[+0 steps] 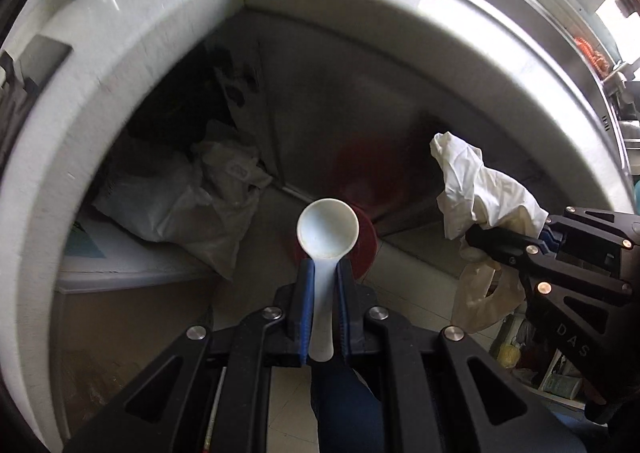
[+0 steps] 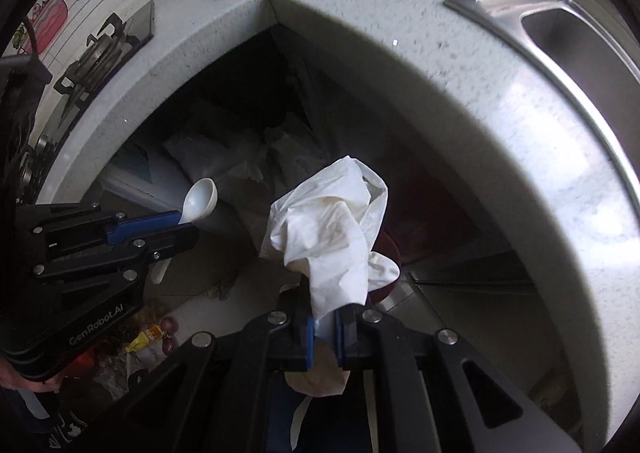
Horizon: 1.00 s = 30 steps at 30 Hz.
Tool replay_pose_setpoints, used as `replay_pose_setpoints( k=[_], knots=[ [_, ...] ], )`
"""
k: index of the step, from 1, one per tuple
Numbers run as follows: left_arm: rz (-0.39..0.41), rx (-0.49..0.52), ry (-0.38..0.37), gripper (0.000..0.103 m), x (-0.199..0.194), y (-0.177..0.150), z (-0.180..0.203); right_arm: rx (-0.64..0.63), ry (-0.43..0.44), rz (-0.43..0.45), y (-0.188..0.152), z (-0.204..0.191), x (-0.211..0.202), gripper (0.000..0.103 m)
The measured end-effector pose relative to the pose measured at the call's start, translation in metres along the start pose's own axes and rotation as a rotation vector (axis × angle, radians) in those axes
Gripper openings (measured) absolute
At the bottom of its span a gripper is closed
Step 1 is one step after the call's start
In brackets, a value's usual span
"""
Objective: Collect trash
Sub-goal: 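Lower the spoon and gloves down toward the red bin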
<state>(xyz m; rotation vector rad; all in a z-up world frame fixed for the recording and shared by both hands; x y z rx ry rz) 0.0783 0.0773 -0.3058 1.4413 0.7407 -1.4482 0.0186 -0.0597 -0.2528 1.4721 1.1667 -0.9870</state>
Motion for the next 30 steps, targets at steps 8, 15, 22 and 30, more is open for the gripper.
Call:
replay_pose_setpoints(
  k=[8, 15, 22, 30],
  knots=[
    [-0.06, -0.009, -0.024, 0.01, 0.097, -0.01, -0.018, 0.016, -0.005, -0.072, -0.014, 0.014, 0.089, 0.007],
    [-0.094, 0.016, -0.058, 0.01, 0.183, -0.008, -0.019, 0.062, -0.003, -0.111, -0.025, 0.03, 0.164, 0.007],
    [-0.126, 0.041, -0.084, 0.01, 0.234, -0.013, -0.015, 0.092, -0.01, -0.131, -0.028, 0.048, 0.207, 0.007],
    [-0.137, 0.075, -0.097, 0.01, 0.251, -0.013, -0.009, 0.142, -0.02, -0.141, -0.041, 0.065, 0.218, 0.007]
  ],
)
Point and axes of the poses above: each gripper's, at about its wrist camera, not at the fingertips, and x roughly the way its jaws point, z to its right, y to its top, the point moved 2 cm from there along x, roughly the way its jaws point
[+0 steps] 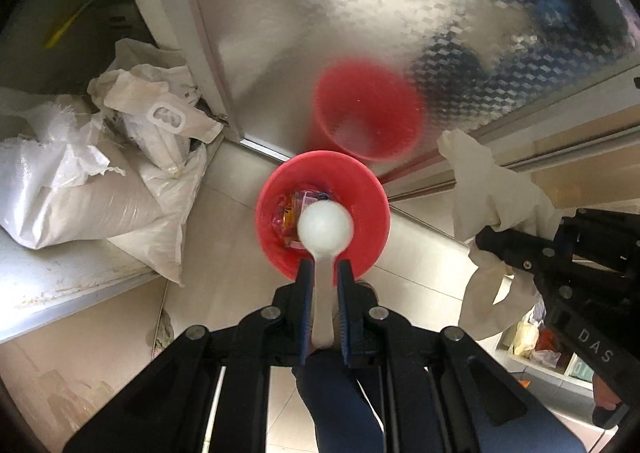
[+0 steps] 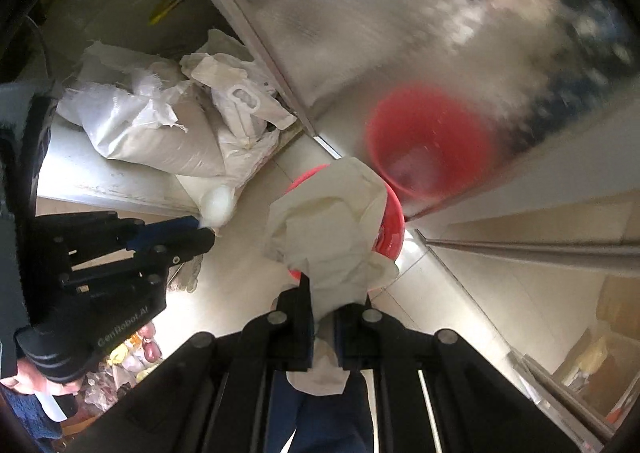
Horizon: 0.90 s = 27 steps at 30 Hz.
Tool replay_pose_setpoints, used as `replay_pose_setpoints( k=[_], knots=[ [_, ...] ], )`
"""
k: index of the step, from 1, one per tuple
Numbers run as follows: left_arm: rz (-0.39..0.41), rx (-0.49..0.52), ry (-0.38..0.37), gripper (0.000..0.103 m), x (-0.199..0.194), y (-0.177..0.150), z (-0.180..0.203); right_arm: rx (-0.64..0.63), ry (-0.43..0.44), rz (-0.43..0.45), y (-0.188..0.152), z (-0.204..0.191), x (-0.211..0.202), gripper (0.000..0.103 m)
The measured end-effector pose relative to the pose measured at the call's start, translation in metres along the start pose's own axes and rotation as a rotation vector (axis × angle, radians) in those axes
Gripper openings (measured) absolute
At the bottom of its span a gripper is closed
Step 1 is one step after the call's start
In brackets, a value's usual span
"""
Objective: Collect trash
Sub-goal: 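Lower the spoon and gloves down toward the red bin, then open both tools to drop the spoon and gloves into the bin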
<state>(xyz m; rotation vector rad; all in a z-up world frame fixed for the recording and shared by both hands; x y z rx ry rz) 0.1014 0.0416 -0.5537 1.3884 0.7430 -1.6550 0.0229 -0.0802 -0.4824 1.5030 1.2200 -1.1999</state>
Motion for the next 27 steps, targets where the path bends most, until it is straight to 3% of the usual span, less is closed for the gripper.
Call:
replay_pose_setpoints(
  k=[4, 6, 8, 13, 21, 23, 27],
  knots=[
    [0.003, 0.015, 0.006, 0.011, 0.0, 0.005, 0.004, 0.014, -0.003, -0.006, -0.005, 0.005, 0.0, 0.007],
    [0.017, 0.008, 0.003, 0.029, -0.004, 0.007, 0.005, 0.018, -0.003, -0.009, -0.006, 0.007, 0.001, 0.007],
    [0.02, -0.008, 0.008, 0.066, -0.006, 0.009, 0.003, 0.026, -0.005, -0.01, -0.007, 0.01, 0.001, 0.007],
    [0.037, -0.023, 0.015, 0.082, -0.01, 0.008, 0.001, 0.041, 0.001, -0.016, -0.008, 0.012, 0.004, 0.007],
    [0.035, -0.03, 0.068, 0.089, -0.013, -0.002, -0.005, 0.009, 0.024, -0.031, -0.003, 0.006, 0.009, 0.007],
    [0.046, -0.037, 0.081, 0.101, -0.015, -0.005, -0.008, -0.006, 0.025, -0.034, -0.001, 0.003, 0.012, 0.007],
    [0.046, -0.063, 0.093, 0.103, -0.015, -0.01, -0.017, -0.025, 0.035, -0.043, 0.001, -0.003, 0.018, 0.007]
  ],
)
Point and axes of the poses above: each gripper's, at about its wrist camera, not at the fingertips, and x roughly the way its jaws point, z to its right, y to its top, the point moved 2 cm from there along x, roughly the way its jaws point
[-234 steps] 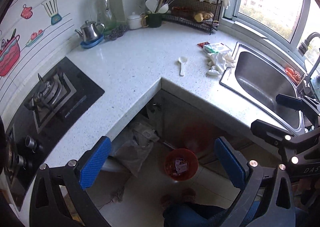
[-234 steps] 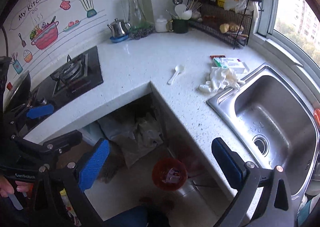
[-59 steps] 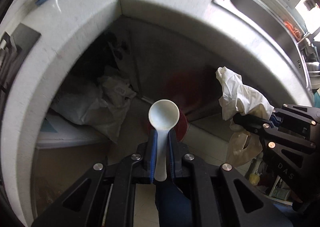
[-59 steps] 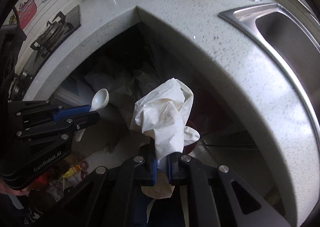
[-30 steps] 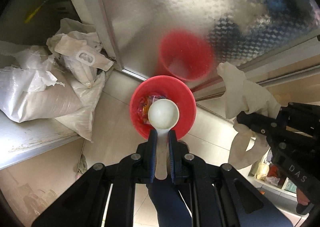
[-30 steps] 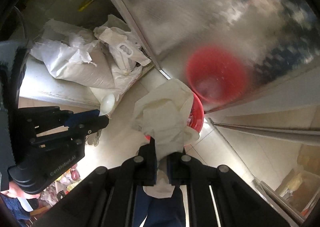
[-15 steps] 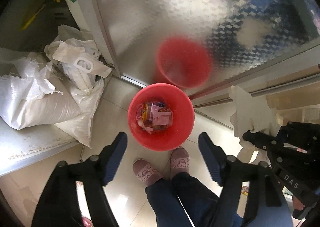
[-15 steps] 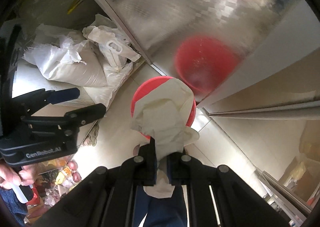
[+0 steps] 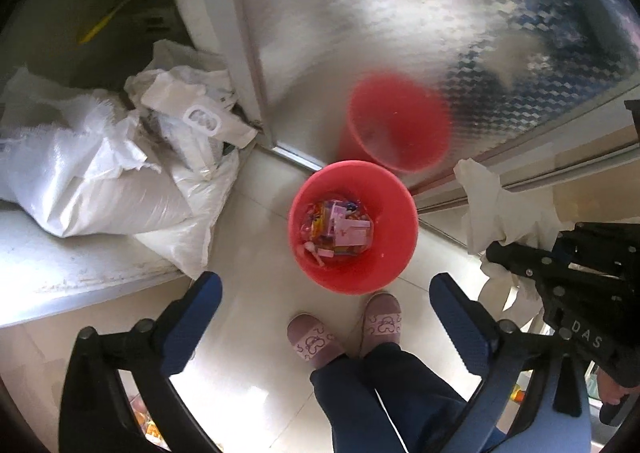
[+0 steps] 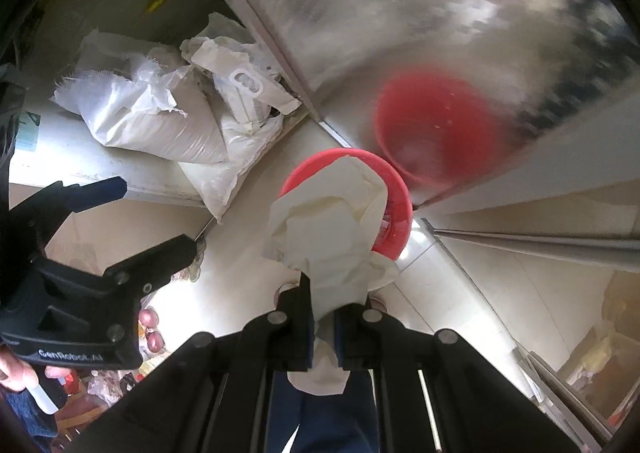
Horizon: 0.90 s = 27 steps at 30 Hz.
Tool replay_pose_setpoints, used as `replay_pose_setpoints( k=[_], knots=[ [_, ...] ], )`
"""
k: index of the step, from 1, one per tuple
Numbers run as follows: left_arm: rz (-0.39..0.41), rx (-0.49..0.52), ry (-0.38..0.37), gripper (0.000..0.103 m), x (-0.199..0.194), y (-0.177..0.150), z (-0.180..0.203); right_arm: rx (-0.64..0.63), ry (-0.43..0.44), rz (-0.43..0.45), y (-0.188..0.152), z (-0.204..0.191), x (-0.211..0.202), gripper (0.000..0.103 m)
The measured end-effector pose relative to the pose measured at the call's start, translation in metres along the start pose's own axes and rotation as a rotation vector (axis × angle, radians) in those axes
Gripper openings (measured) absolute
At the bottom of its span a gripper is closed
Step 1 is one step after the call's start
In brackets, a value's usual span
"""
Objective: Collect trash
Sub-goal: 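Open both tools to drop the spoon and gloves into the bin, then raise both tools back up over the counter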
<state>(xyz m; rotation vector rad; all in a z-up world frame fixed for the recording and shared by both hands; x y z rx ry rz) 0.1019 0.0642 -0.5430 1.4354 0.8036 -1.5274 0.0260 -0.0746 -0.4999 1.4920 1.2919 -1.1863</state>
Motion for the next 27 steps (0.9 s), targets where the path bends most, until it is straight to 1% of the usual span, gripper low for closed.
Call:
replay_pose_setpoints(
  k=[6, 11, 12, 13, 14, 16, 18, 21, 27],
  knots=[
    [-0.021, -0.036, 0.008, 0.103, 0.005, -0.005, -0.016, -0.042, -0.005, -0.018, 0.007, -0.007, 0.011, 0.008],
    [-0.029, -0.055, 0.019, 0.103, 0.008, -0.008, -0.025, -0.077, -0.025, -0.007, 0.011, -0.013, 0.017, 0.008],
    [-0.031, -0.058, 0.022, 0.103, 0.008, -0.009, -0.027, -0.084, -0.03, -0.005, 0.011, -0.014, 0.018, 0.011],
    [-0.034, -0.06, 0.025, 0.103, 0.009, -0.01, -0.028, -0.089, -0.038, -0.004, 0.011, -0.015, 0.019, 0.018],
    [-0.037, -0.06, 0.029, 0.103, 0.01, -0.01, -0.029, -0.091, -0.044, -0.003, 0.011, -0.015, 0.02, 0.023],
    [-0.041, -0.061, 0.037, 0.103, 0.012, -0.012, -0.031, -0.093, -0.062, -0.005, 0.011, -0.016, 0.022, 0.048],
    [-0.042, -0.067, 0.04, 0.103, 0.011, -0.014, -0.032, -0.098, -0.084, -0.001, 0.011, -0.016, 0.022, 0.058],
    [-0.042, -0.068, 0.044, 0.103, 0.008, -0.017, -0.031, -0.102, -0.083, -0.007, 0.009, -0.017, 0.021, 0.063],
    [-0.015, -0.072, 0.047, 0.103, -0.016, -0.023, -0.028, -0.095, -0.071, -0.01, 0.002, -0.019, 0.005, 0.066]
  ],
)
Point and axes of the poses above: each gripper's, at about its wrist camera, not at the fingertips, and x roughly the way its jaws point, z to its right, y to its top, the point moved 2 cm from there along x, roughly the way its jaws point
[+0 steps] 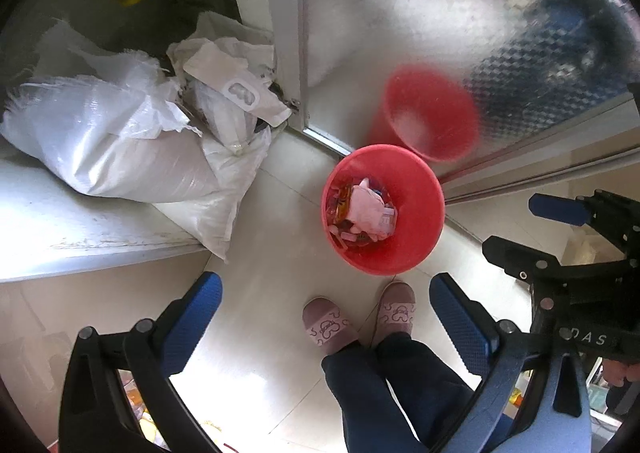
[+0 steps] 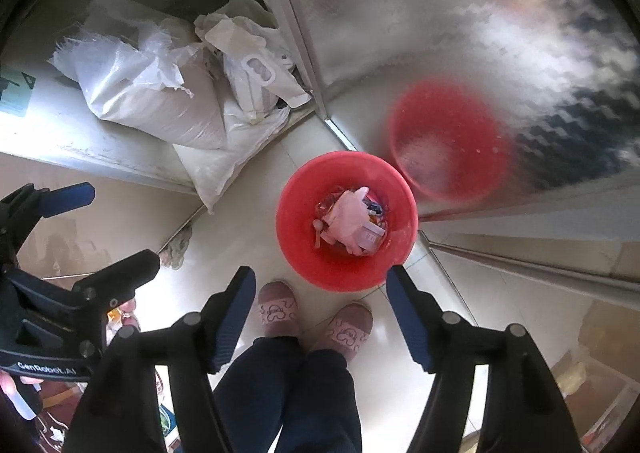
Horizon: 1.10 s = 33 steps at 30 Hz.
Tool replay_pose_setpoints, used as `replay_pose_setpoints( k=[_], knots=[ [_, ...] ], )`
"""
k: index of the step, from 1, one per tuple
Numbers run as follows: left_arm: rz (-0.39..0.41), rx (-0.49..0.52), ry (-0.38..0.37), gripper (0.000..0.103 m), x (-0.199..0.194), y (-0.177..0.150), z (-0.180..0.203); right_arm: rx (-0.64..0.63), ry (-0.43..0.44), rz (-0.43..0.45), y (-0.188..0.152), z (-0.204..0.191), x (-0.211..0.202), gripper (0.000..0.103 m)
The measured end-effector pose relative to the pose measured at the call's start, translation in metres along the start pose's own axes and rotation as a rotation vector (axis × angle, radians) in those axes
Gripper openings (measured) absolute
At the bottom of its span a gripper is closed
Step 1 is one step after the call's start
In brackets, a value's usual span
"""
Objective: Collect trash
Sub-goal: 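Raise both tools back up over the counter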
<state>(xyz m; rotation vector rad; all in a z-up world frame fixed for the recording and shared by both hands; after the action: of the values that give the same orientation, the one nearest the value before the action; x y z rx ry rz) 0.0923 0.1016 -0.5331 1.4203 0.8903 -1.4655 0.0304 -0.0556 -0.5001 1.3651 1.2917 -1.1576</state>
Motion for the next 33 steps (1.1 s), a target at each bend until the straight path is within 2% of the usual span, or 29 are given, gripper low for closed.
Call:
replay_pose_setpoints(
  k=[5, 9, 16, 21, 29, 33],
  knots=[
    [0.04, -0.014, 0.017, 0.103, -0.048, -0.006, 0.0, 0.01, -0.005, 0.032, -0.005, -0.006, -0.037, 0.066],
    [0.074, -0.021, 0.022, 0.103, -0.111, -0.012, 0.0, 0.011, 0.011, 0.06, -0.013, -0.016, -0.089, 0.067],
    [0.201, -0.059, 0.035, 0.103, -0.236, -0.017, 0.002, -0.048, 0.004, 0.193, -0.02, -0.037, -0.211, 0.091],
    [0.303, -0.077, 0.028, 0.103, -0.309, -0.015, 0.006, -0.104, 0.003, 0.304, -0.021, -0.052, -0.289, 0.101],
    [0.44, 0.005, 0.059, 0.103, -0.394, -0.004, 0.029, -0.133, -0.006, 0.436, -0.019, -0.052, -0.376, 0.102],
    [0.481, 0.03, 0.032, 0.103, -0.417, 0.007, 0.037, -0.121, -0.008, 0.489, -0.017, -0.044, -0.404, 0.102]
  ],
)
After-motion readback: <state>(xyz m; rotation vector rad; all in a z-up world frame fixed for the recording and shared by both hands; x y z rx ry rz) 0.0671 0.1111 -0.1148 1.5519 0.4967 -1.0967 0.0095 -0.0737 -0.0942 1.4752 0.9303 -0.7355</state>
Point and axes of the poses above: each gripper's, at about its wrist camera, not at the fingertips, and x roughly the way its jaws point, z to its right, y to its top, the point moved 2 cm from there along x, roughly the way its jaws point
